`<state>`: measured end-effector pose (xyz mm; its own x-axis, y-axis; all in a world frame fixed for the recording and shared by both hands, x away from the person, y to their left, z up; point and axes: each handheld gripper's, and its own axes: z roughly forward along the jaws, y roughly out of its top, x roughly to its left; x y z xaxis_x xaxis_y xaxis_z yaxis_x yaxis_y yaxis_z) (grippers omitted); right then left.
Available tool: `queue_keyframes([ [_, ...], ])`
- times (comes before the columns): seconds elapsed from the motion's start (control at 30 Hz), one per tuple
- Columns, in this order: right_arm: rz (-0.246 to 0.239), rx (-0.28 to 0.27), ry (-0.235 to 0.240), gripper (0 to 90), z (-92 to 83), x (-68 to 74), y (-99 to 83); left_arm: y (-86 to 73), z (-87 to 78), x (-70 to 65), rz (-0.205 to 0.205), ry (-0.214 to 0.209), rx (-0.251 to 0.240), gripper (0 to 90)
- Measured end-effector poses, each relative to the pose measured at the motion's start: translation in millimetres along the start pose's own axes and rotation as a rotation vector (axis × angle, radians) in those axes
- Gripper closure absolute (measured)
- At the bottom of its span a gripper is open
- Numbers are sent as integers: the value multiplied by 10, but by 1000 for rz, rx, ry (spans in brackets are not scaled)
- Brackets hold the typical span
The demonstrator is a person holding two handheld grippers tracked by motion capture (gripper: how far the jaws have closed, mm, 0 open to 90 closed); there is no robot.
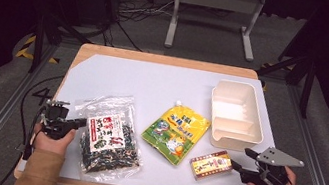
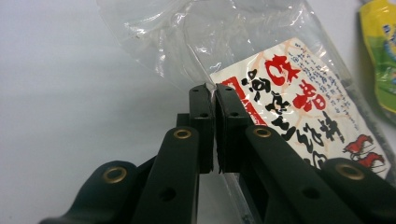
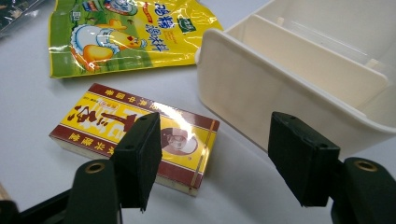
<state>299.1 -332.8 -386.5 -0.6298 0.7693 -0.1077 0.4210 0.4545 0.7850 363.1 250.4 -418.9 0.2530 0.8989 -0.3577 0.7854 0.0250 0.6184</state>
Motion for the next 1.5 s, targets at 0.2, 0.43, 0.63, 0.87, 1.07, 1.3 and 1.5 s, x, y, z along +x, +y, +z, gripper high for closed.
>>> queue_keyframes([
  [0.2,-3,-1,-1,354,-3,8,10,73,-233,-71,38,-21,-80,874],
  [0.43,-5,0,-3,354,13,18,12,122,-472,-232,89,-39,-167,877],
  [0.63,-8,-7,5,372,8,32,34,143,-646,-388,127,-46,-253,878],
  [0.87,-21,-3,24,405,26,66,61,181,-773,-530,173,-72,-295,878],
  [1.07,-34,-14,49,417,27,110,105,216,-880,-629,199,-95,-334,878],
  [1.3,-69,-35,95,424,40,211,274,231,-1005,-802,256,-75,-420,878],
  [1.5,-91,-70,163,428,120,315,483,270,-1050,-913,283,-122,-446,878],
])
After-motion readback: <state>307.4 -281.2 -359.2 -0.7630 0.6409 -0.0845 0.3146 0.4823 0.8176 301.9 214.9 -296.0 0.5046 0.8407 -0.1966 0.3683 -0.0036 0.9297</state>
